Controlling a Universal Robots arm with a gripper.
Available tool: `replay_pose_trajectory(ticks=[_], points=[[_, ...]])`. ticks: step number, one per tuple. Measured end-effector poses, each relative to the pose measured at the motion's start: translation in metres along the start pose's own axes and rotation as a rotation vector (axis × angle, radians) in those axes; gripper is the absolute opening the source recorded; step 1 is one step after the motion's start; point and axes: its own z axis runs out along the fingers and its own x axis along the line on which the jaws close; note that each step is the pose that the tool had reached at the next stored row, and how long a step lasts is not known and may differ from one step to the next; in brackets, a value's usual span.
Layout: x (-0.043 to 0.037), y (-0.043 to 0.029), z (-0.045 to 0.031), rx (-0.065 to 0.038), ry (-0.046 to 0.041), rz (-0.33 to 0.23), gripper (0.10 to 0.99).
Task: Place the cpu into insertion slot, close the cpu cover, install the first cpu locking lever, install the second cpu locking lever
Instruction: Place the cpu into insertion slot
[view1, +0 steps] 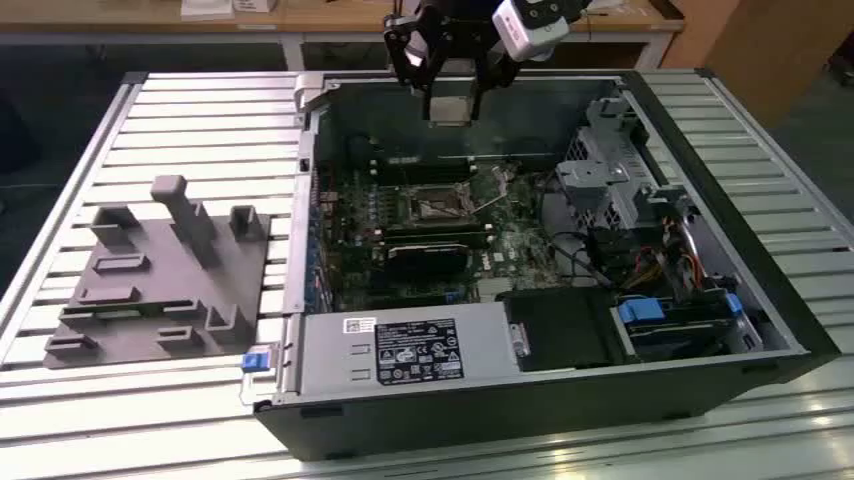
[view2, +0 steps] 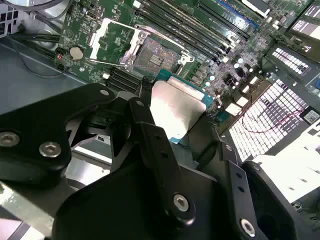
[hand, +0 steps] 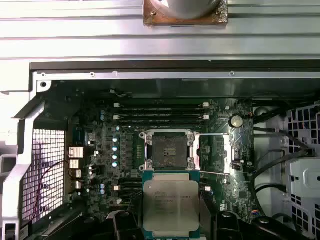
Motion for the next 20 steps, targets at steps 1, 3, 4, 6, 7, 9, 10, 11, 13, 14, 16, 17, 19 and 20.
replay_pose_trajectory(ticks=[1,3,4,6,7,9,10,11,13,14,16,17,19,20], points=[[0.0000,0.0000,0.0000,0.000,0.0000,0.000,0.537],[0.0000,0.0000,0.0000,0.000,0.0000,0.000,0.537],[0.0000,0.0000,0.0000,0.000,0.0000,0.000,0.537],[0.0000,0.0000,0.0004,0.000,0.0000,0.000,0.537],[0.0000,0.0000,0.0007,0.000,-0.0001,0.000,0.537],[0.0000,-0.0001,0.0014,0.000,0.0000,0.000,0.537],[0.0000,-0.0002,0.0019,0.000,0.0000,0.000,0.537],[-0.0001,-0.0002,0.0024,0.000,0.0000,0.000,0.537],[-0.0001,-0.0003,0.0032,0.000,0.0000,0.000,0.537],[-0.0001,-0.0003,0.0035,0.000,-0.0001,0.000,0.537],[-0.0001,-0.0004,0.0043,0.000,-0.0003,0.000,0.537],[-0.0001,-0.0004,0.0049,0.000,-0.0005,0.000,0.537],[-0.0001,-0.0006,0.0061,0.000,-0.0006,0.000,0.537],[-0.0001,-0.0006,0.0068,0.000,-0.0007,0.000,0.537]])
